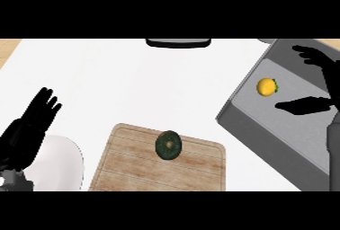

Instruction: Pick the lemon from the cutting board and place it in the cardboard box

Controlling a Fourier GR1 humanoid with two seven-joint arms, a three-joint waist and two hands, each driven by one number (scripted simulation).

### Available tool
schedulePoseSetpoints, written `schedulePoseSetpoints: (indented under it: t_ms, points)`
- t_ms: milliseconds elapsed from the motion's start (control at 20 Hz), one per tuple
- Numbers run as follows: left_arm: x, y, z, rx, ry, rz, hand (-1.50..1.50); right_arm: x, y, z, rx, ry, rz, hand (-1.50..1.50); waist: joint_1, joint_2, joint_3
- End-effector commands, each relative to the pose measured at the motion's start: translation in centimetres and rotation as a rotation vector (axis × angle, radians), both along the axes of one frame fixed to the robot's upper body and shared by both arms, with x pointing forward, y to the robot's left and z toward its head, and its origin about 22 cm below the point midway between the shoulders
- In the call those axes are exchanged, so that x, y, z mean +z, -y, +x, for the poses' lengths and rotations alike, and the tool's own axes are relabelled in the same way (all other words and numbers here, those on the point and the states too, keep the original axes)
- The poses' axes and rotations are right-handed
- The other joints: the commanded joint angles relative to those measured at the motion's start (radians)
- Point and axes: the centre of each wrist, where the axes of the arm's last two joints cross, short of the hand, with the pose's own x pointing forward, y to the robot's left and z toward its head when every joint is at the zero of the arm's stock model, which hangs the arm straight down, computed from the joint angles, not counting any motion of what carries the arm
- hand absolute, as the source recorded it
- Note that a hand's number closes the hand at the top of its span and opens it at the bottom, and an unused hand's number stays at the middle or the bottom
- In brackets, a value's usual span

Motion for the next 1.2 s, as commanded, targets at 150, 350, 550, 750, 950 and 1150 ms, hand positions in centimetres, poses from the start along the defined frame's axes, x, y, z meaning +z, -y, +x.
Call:
schedulePoseSetpoints:
  t_ms: [150,350,550,750,950,1150]
  points:
    - [-0.8,-1.2,0.0,0.019,-0.002,-0.004,0.00,-0.3,2.9,-1.3,-0.111,0.166,0.410,-1.50,-0.010,0.009,0.024]
    - [-0.8,1.2,0.9,-0.005,-0.018,-0.002,0.00,1.6,6.6,-2.4,-0.145,0.178,0.457,-1.50,-0.005,0.010,0.024]
    - [-0.1,-0.3,-1.0,-0.002,-0.005,0.014,0.00,1.8,12.6,-4.8,-0.177,0.207,0.534,-1.50,0.005,0.009,0.024]
    - [0.0,0.9,0.3,-0.002,-0.007,0.009,0.00,1.0,16.5,-6.6,-0.154,0.195,0.565,-1.50,0.002,0.012,0.024]
    - [-1.0,0.7,-0.1,-0.004,0.006,-0.013,0.00,0.1,19.1,-7.1,-0.128,0.186,0.537,-1.50,0.007,0.013,0.024]
    - [0.8,0.3,-0.4,-0.015,-0.018,-0.005,0.00,0.2,20.8,-8.2,-0.119,0.174,0.500,-1.50,0.010,0.012,0.024]
